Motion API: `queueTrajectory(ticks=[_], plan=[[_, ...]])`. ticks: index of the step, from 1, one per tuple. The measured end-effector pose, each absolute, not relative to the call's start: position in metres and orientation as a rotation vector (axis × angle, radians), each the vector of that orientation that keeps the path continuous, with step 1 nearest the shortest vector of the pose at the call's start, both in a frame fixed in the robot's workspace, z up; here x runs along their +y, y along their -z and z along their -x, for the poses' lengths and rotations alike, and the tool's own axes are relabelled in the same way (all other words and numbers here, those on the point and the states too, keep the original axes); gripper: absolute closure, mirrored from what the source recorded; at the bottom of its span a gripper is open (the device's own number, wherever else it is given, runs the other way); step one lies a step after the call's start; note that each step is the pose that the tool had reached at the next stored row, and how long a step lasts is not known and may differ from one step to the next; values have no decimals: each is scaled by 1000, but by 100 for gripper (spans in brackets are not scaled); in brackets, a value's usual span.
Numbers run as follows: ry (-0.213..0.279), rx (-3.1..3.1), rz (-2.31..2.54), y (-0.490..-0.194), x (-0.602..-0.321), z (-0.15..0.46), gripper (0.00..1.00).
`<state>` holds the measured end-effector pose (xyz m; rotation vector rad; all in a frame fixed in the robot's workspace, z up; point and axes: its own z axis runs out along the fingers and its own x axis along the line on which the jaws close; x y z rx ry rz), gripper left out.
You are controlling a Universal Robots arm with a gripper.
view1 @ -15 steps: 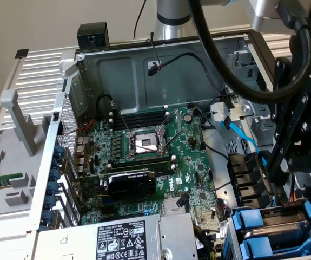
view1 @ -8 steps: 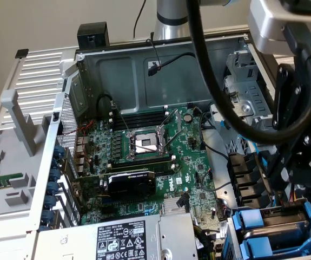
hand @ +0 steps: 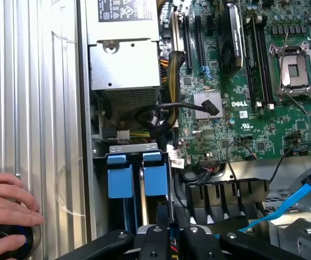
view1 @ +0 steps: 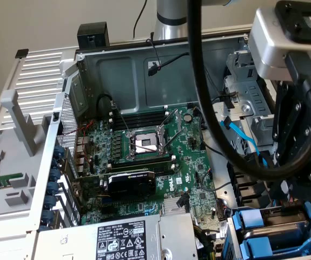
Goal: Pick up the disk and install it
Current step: 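Insert the second disk wire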
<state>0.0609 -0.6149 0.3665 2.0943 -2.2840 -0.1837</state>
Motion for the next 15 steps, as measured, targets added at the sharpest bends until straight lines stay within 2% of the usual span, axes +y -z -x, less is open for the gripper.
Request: queueTrajectory(ticks=[15], plan=[[167, -2227, -2159, -364, -615, -61, 84]])
